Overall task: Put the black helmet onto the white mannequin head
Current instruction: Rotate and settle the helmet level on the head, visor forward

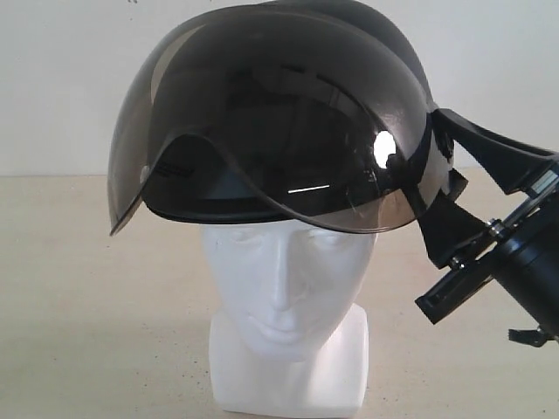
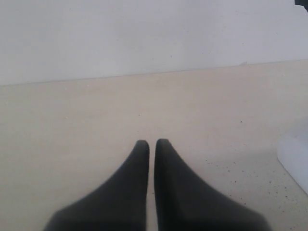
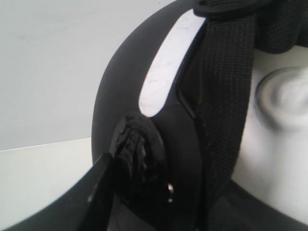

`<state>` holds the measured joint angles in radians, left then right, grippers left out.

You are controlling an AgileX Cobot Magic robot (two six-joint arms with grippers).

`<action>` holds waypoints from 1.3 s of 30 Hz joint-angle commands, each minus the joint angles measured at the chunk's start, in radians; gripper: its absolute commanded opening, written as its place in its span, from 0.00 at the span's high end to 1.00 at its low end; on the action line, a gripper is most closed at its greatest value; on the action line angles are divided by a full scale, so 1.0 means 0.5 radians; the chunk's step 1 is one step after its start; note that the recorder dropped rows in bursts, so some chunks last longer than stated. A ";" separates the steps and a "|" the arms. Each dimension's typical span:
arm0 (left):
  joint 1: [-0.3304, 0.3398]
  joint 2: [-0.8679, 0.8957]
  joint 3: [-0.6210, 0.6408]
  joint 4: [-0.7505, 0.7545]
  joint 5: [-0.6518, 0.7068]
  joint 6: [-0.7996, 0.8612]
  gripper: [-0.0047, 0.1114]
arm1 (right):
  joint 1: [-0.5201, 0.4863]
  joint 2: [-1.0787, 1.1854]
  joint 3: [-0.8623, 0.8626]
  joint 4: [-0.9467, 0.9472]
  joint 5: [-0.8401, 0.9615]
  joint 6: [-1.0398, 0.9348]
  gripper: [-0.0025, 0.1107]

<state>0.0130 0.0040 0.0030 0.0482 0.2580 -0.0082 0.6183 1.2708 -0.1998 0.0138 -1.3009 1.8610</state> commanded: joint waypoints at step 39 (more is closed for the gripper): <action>0.001 -0.008 -0.006 -0.016 -0.005 0.005 0.92 | -0.015 0.036 0.140 0.066 0.160 -0.063 0.39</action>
<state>0.0130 0.0040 0.0030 0.0482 0.2580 -0.0082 0.6183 1.2820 -0.1380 0.0407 -1.2509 1.8470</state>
